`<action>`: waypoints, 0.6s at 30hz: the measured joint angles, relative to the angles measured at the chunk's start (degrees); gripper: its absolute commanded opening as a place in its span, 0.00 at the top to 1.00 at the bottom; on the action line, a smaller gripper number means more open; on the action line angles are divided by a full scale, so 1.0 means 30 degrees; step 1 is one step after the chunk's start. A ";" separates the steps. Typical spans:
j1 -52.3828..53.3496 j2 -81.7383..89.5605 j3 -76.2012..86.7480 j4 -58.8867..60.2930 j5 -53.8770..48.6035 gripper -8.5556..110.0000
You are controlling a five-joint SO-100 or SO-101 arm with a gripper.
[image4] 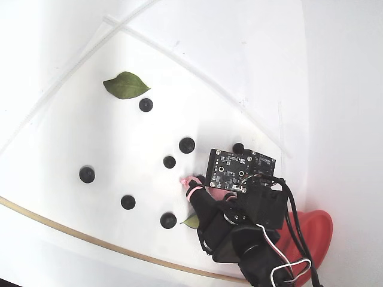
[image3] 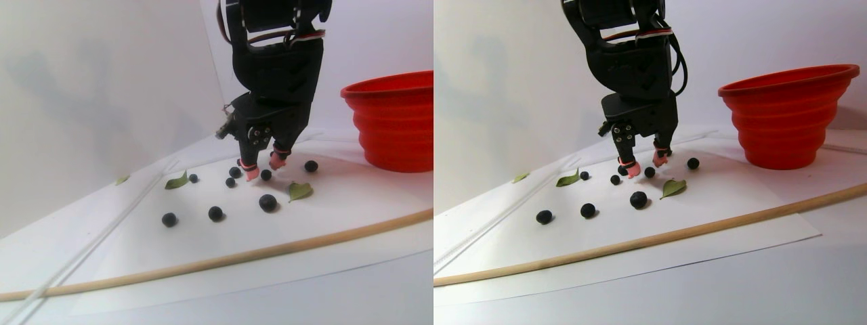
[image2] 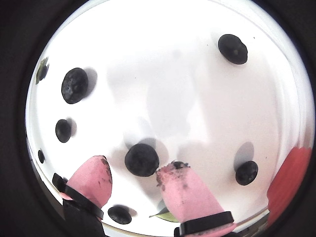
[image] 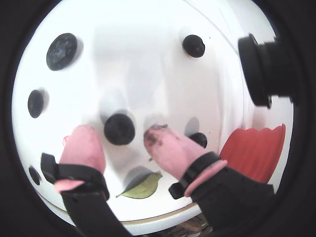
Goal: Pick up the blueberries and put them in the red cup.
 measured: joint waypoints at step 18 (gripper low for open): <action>0.0000 -0.1494 -0.0820 -0.0645 0.0000 0.79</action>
